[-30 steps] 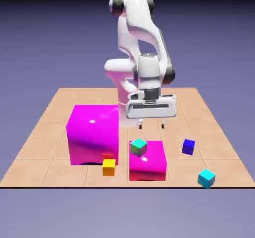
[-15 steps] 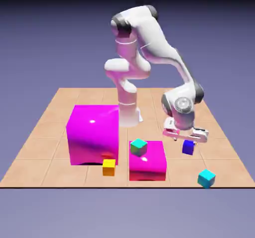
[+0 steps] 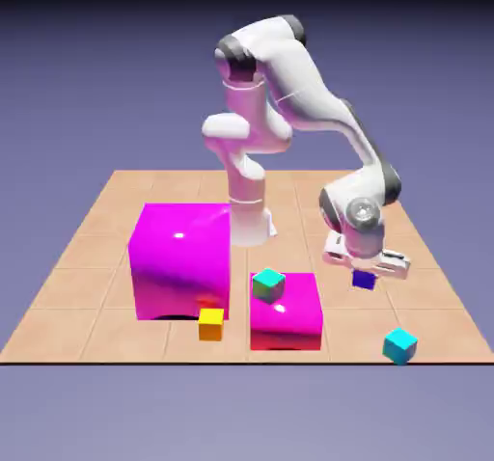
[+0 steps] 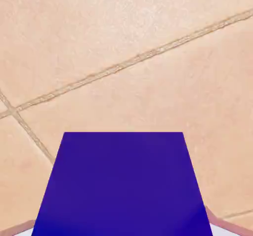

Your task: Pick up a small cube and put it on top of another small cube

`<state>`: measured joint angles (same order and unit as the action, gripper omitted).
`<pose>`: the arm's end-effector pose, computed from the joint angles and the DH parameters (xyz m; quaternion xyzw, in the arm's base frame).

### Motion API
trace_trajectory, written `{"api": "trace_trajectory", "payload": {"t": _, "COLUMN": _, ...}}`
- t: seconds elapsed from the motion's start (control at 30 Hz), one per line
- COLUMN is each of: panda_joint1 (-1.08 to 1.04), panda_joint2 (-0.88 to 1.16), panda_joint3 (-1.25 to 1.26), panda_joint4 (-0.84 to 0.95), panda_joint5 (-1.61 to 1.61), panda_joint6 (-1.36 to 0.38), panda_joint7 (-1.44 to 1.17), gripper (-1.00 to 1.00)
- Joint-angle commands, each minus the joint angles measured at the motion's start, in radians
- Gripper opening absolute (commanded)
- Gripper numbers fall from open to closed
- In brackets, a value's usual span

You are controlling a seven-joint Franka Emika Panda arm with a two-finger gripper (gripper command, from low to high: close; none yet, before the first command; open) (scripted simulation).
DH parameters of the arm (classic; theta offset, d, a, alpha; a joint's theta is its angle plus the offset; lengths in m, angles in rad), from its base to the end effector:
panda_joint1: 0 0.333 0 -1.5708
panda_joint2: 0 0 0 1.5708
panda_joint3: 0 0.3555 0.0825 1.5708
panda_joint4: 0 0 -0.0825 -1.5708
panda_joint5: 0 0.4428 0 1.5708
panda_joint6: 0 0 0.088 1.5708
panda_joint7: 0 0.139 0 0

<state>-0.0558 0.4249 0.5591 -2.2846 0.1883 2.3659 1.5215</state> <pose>0.4529 0.2833 0.1323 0.8098 -0.5433 -0.2185 0.0350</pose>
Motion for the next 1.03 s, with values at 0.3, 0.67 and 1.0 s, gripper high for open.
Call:
{"api": "trace_trajectory", "payload": {"t": 0.3, "panda_joint1": 0.061, "panda_joint2": 0.03, "panda_joint3": -0.361, "panda_joint4": 0.333, "panda_joint5": -0.282, "panda_joint6": -0.026, "panda_joint7": -0.205, "gripper": -1.0}}
{"api": "trace_trajectory", "payload": {"t": 0.67, "panda_joint1": 0.049, "panda_joint2": 0.02, "panda_joint3": -0.759, "panda_joint4": 0.34, "panda_joint5": -0.027, "panda_joint6": -0.483, "panda_joint7": -0.557, "gripper": -1.0}}
{"api": "trace_trajectory", "payload": {"t": 1.0, "panda_joint1": 0.032, "panda_joint2": 0.056, "panda_joint3": -0.784, "panda_joint4": 0.252, "panda_joint5": 0.067, "panda_joint6": -0.461, "panda_joint7": -0.649, "gripper": 1.0}}
